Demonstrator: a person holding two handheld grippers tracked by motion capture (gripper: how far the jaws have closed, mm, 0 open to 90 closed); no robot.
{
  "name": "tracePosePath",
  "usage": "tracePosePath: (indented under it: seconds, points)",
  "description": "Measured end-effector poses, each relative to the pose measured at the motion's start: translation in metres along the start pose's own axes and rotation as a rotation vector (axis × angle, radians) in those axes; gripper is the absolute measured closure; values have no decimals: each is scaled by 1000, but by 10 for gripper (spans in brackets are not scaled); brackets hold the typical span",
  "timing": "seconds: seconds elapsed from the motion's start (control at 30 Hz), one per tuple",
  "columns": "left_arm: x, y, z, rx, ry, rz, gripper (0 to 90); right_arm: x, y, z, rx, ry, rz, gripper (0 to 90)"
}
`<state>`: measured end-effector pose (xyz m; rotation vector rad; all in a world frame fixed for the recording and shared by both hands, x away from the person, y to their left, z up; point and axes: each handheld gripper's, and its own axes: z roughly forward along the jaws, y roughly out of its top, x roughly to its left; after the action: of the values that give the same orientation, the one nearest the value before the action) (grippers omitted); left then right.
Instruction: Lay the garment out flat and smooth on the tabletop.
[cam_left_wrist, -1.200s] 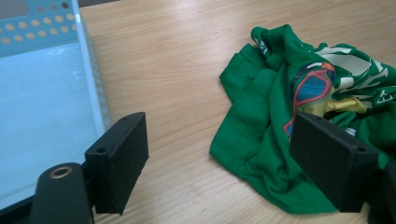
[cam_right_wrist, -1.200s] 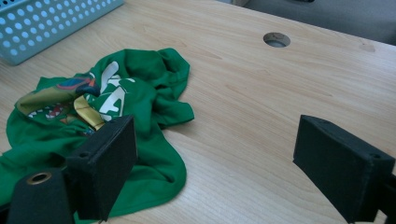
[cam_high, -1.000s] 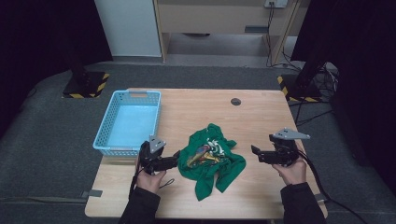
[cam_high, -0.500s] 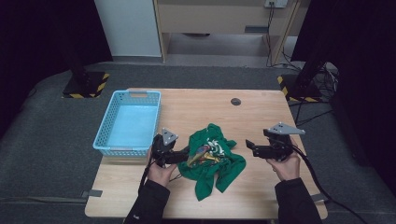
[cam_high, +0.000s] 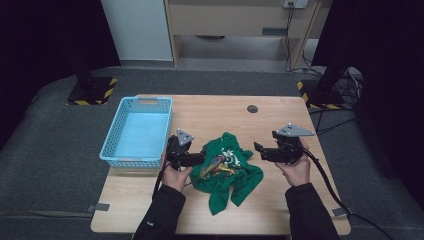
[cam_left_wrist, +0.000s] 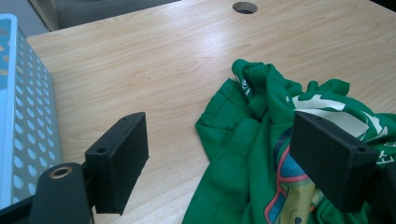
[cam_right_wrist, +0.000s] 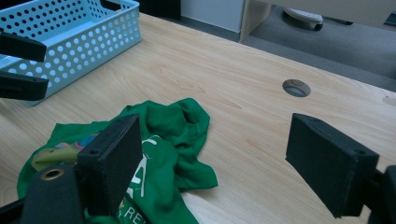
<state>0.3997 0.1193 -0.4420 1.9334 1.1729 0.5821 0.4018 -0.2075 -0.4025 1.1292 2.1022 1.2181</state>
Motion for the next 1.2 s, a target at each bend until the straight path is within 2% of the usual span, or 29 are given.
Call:
tracePosePath:
  seconds: [0.47, 0.6, 0.73, 0.87, 1.03, 1.2]
  points:
    - [-2, 18, 12, 8, -5, 20, 186, 0, 8, 22, 6, 29, 12, 182]
    - [0, 19, 17, 6, -3, 10, 185, -1, 10, 29, 3, 27, 14, 183]
    - [1, 18, 24, 10, -5, -5, 186, -1, 9, 37, -2, 24, 22, 186]
    - [1, 14, 33, 22, 4, -3, 187, -1, 5, 48, 13, 14, 15, 187]
    - [4, 8, 41, 28, -3, -24, 191, -2, 2, 60, 23, 5, 23, 191]
    - [6, 0, 49, 53, 1, -24, 193, -4, -5, 74, 59, -4, 24, 192]
